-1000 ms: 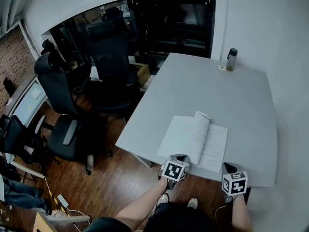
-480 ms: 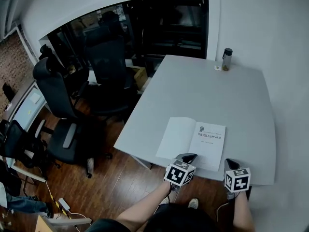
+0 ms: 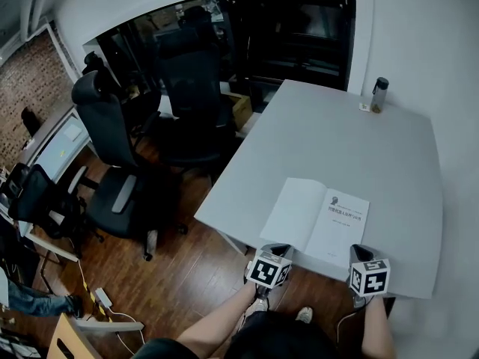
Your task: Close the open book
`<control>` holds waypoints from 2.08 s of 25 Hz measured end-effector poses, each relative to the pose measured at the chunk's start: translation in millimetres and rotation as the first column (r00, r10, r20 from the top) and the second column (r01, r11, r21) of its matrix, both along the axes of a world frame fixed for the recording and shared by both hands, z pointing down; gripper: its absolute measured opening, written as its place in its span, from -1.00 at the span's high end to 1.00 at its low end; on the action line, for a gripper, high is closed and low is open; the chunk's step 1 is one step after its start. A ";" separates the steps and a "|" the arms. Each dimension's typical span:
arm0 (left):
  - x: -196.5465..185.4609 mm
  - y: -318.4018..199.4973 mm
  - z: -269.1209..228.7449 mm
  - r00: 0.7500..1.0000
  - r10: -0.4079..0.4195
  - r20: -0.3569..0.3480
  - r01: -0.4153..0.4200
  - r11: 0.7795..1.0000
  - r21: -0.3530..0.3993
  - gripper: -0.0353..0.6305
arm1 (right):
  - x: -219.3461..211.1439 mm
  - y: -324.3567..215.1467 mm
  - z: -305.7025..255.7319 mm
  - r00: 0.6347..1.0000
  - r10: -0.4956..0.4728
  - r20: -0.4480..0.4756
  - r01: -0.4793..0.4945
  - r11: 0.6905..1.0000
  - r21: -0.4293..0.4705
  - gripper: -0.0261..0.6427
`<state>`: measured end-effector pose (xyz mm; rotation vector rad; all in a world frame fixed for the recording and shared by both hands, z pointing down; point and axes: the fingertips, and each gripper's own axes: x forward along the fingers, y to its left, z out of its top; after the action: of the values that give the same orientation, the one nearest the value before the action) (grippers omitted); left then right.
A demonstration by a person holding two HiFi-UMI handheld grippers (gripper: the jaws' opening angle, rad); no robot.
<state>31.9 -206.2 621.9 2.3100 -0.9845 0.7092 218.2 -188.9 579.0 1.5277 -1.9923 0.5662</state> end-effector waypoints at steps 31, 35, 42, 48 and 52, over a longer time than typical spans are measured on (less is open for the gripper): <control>87.1 3.3 -45.0 0.992 0.030 -0.121 -0.010 0.987 0.159 0.88 | 42.3 14.4 -9.6 0.999 0.032 -0.006 -0.032 0.999 0.024 0.91; 115.2 14.0 -27.8 0.992 0.079 -0.094 -0.068 0.991 0.120 0.88 | 60.3 22.5 -11.6 0.999 0.044 -0.010 -0.044 0.999 0.029 0.91; 149.2 32.5 -32.7 0.986 0.139 -0.090 -0.130 0.986 0.105 0.88 | 79.4 34.7 -32.3 0.996 0.028 0.080 -0.034 0.997 0.075 0.91; 146.7 32.3 -87.8 0.986 0.079 -0.148 -0.047 0.977 0.209 0.88 | 59.2 37.0 -71.8 0.983 -0.106 0.149 0.075 0.977 0.199 0.91; 132.1 34.6 -123.9 0.984 0.039 -0.176 0.011 0.962 0.273 0.88 | 40.8 37.5 -97.4 0.970 -0.177 0.168 0.125 0.952 0.281 0.91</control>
<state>164.0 -171.6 498.0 2.5673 -1.0369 0.3776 259.0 -151.4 481.6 1.5024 -2.3929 0.4047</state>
